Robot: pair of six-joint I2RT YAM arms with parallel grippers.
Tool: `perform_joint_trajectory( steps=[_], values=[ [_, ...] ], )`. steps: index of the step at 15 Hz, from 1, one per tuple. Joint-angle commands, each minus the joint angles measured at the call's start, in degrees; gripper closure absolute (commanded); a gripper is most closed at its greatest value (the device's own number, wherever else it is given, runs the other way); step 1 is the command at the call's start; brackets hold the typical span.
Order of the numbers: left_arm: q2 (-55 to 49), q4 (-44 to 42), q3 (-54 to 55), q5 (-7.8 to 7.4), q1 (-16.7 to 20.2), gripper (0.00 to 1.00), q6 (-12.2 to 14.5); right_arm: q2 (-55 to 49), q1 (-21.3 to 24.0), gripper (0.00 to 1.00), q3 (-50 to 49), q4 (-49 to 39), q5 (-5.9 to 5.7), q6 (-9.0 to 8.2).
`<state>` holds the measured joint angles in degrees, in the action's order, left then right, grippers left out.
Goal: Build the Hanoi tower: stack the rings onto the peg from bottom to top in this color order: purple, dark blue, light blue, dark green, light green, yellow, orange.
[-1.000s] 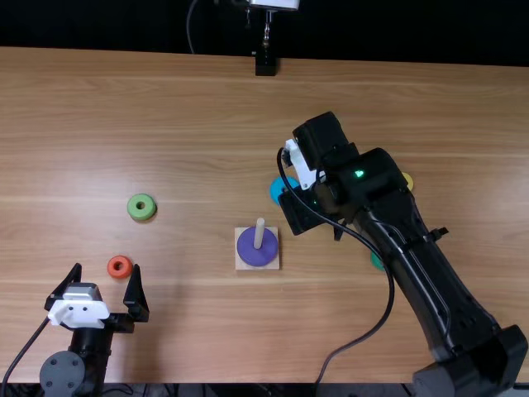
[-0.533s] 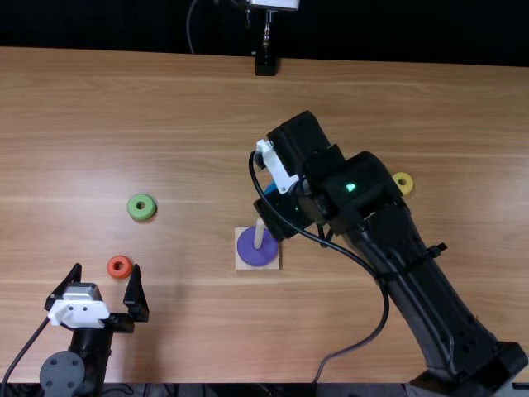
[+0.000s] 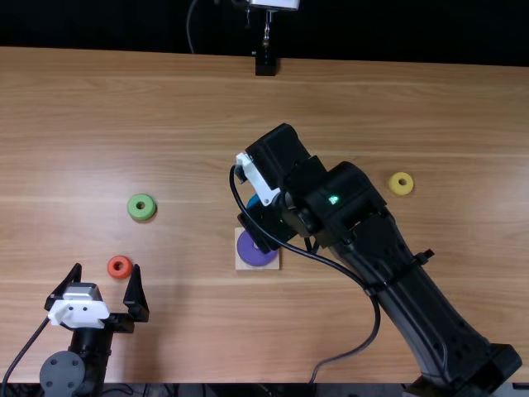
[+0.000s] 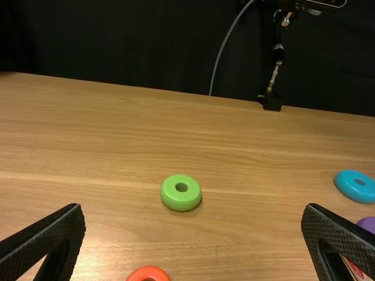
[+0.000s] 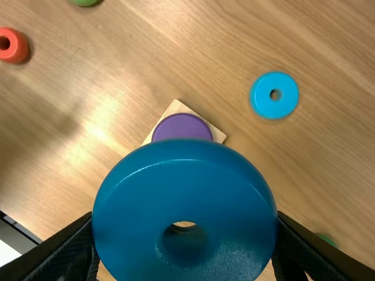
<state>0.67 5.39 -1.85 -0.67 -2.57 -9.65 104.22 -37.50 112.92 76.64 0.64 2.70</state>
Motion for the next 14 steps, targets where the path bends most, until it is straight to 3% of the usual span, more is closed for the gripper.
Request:
perform_joint_trajectory(
  steps=[1,14],
  values=[
    [-0.7,0.1,1.8,-0.92,0.4,0.00,0.5,-1.7,-0.6,1.00,1.4,-0.1,0.41,-0.17],
    [-0.7,0.1,1.8,-0.92,0.4,0.00,0.5,-0.2,-1.2,1.00,-1.8,-0.4,0.41,-0.38]
  ],
)
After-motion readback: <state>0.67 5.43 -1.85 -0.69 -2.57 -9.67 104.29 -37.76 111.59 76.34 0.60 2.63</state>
